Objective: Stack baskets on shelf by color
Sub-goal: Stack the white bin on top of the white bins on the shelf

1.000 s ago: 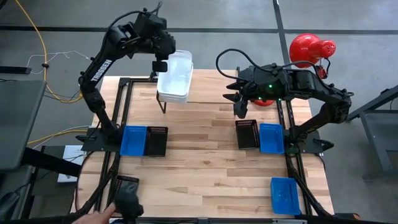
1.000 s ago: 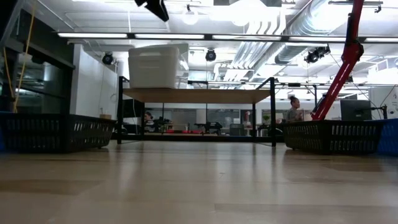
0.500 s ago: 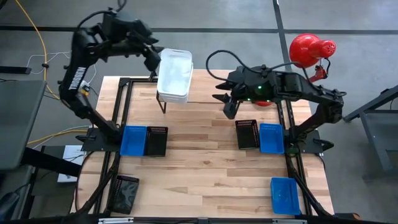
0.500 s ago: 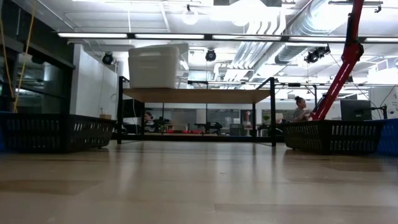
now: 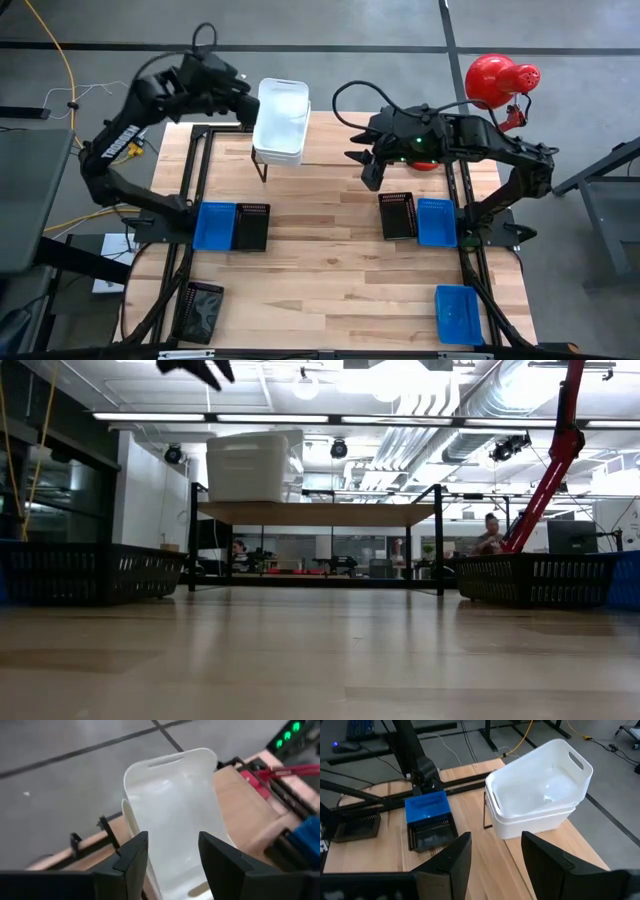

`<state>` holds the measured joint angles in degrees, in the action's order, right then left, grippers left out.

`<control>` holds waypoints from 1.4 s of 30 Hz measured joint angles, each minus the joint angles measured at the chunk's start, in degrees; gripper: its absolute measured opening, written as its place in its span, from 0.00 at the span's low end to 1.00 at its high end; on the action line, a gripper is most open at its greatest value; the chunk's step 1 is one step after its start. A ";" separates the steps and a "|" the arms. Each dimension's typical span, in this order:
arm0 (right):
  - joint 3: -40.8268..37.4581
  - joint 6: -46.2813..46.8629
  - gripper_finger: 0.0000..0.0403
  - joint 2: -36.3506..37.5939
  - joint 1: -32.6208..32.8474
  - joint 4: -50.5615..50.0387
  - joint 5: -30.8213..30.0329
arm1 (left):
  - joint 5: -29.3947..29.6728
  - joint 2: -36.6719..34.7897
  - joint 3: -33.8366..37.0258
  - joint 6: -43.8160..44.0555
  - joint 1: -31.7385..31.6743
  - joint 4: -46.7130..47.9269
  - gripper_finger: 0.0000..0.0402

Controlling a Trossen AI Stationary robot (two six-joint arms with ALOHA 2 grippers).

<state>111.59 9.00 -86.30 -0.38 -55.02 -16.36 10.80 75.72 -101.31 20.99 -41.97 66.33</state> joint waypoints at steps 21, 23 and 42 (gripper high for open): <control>0.00 0.07 0.40 0.02 0.00 -0.03 0.02 | 12.93 -2.97 20.71 10.37 -0.03 -14.25 0.40; 0.00 0.01 0.40 0.03 0.00 -0.03 0.02 | 12.28 -2.97 20.71 10.37 0.00 -14.23 0.40; 0.04 -0.03 0.40 0.03 0.00 -0.01 0.02 | 8.64 3.19 20.76 10.39 0.02 -13.64 0.33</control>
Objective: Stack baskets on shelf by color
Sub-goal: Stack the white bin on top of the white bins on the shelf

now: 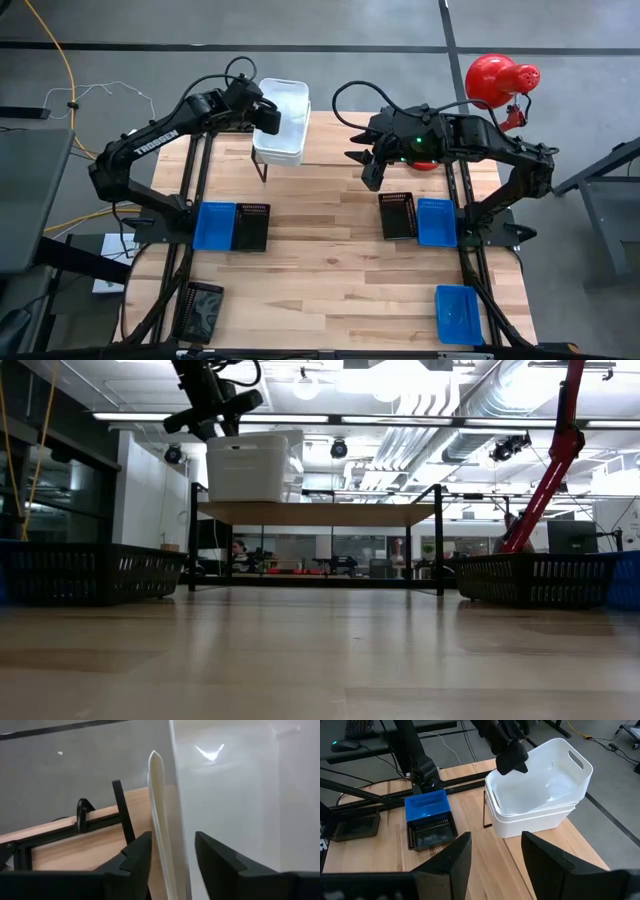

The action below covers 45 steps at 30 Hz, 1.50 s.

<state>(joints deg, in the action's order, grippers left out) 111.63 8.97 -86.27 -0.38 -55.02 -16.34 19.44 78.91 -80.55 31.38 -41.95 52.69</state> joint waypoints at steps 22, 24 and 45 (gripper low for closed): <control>0.02 -0.46 0.40 0.01 0.00 0.00 0.00 | -2.03 -2.36 -7.37 -4.49 -2.83 -1.03 0.00; 0.02 -0.46 0.40 0.01 0.00 0.00 0.00 | -3.70 -2.36 -8.41 -4.63 -3.36 -0.57 0.00; 0.02 -0.47 0.40 0.01 -0.02 0.00 0.00 | -9.04 -2.31 -15.32 -4.16 -3.89 14.13 0.00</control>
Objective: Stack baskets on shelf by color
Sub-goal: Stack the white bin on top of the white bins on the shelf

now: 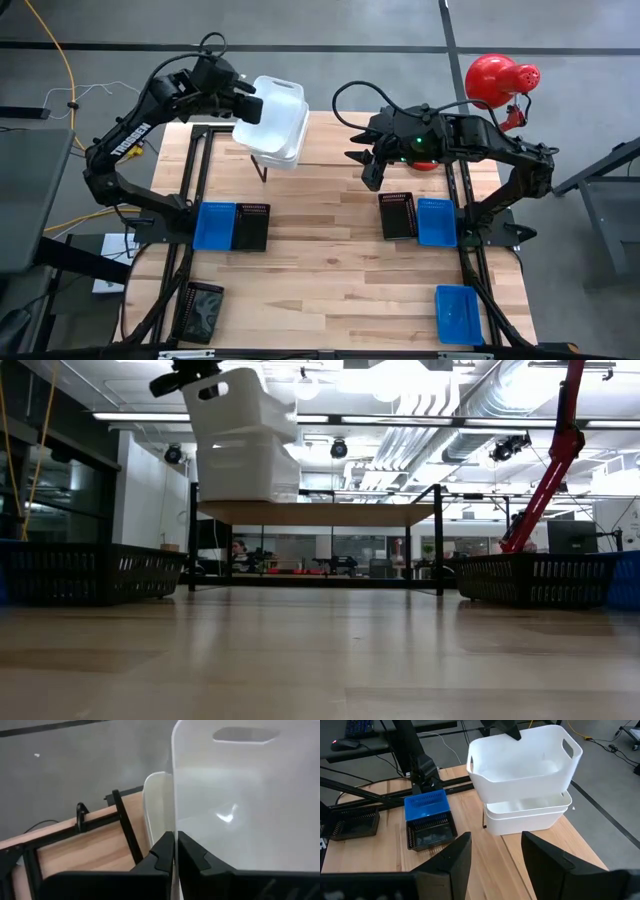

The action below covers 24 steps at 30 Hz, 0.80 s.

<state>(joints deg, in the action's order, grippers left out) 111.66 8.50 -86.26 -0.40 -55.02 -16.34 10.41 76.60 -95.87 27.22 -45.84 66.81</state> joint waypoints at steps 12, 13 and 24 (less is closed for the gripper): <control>0.00 0.01 0.40 0.00 0.02 0.00 0.00 | 2.02 2.58 0.41 2.15 0.02 -0.31 0.00; 0.00 0.01 0.40 -0.02 0.01 0.00 0.00 | 2.02 2.93 0.41 2.15 0.13 -0.31 0.00; 0.00 -0.01 0.40 0.00 0.00 -0.02 0.00 | 7.12 4.42 0.45 2.12 0.31 -2.14 0.07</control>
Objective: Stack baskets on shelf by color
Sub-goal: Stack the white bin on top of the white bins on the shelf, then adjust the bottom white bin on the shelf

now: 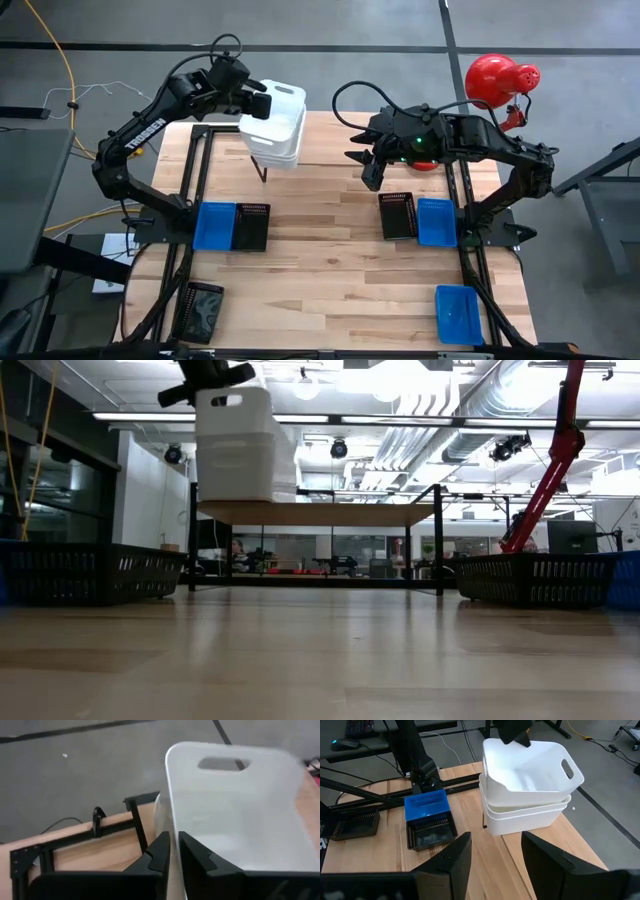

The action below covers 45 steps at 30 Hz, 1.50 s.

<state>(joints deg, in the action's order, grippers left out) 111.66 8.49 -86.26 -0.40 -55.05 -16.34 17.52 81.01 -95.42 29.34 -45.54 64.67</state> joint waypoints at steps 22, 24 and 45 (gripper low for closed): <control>0.00 -1.05 0.40 0.00 0.01 -0.02 0.00 | -3.71 -2.75 0.00 -2.44 -0.20 -6.12 0.37; 0.00 -1.05 0.40 -0.01 0.01 -0.01 0.00 | -6.29 -4.13 0.00 -5.30 -0.20 -6.61 0.39; 0.00 1.72 0.40 0.00 0.00 -1.15 0.02 | -6.22 -13.25 4.28 -25.91 40.65 -9.82 0.01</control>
<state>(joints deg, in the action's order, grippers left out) 111.66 10.21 -86.26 -0.40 -56.19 -16.32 11.30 67.76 -91.14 3.44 -4.89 54.85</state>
